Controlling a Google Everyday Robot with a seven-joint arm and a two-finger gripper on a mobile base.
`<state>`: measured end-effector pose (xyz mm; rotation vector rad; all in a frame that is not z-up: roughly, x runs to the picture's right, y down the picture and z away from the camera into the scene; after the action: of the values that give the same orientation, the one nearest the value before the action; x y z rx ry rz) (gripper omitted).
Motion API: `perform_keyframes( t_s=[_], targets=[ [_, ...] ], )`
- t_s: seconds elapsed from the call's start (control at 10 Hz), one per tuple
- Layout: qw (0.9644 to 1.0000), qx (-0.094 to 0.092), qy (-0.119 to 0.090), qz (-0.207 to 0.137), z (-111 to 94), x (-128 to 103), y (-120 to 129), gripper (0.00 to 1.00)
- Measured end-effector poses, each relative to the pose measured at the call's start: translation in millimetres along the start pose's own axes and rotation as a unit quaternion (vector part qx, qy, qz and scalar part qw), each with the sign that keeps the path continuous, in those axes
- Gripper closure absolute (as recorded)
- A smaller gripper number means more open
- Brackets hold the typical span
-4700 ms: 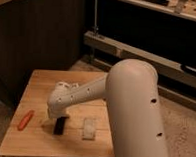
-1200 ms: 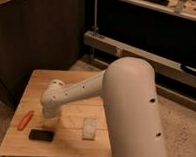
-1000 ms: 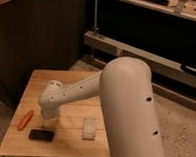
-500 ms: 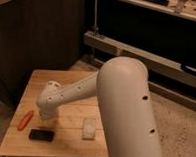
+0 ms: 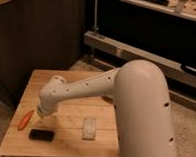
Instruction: Place the eraser on the white sponge
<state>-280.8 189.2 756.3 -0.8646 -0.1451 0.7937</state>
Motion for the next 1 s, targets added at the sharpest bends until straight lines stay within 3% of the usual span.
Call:
perform_keyframes(
  t_s=[0.2, 0.5, 0.6, 0.8, 1.0],
  targets=[
    [0.9988, -0.013, 0.018, -0.043, -7.0, -8.7, 14.2, 0.2],
    [0.994, 0.018, 0.066, -0.086, 13.3, -1.1, 27.5, 0.2],
    [0.9907, 0.039, 0.081, -0.103, 30.6, 7.6, 26.5, 0.2],
    [0.9837, 0.066, 0.094, -0.138, 52.7, 17.9, 26.6, 0.2],
    [0.9786, 0.067, 0.095, -0.17, 58.5, 23.4, 30.2, 0.2]
  ],
)
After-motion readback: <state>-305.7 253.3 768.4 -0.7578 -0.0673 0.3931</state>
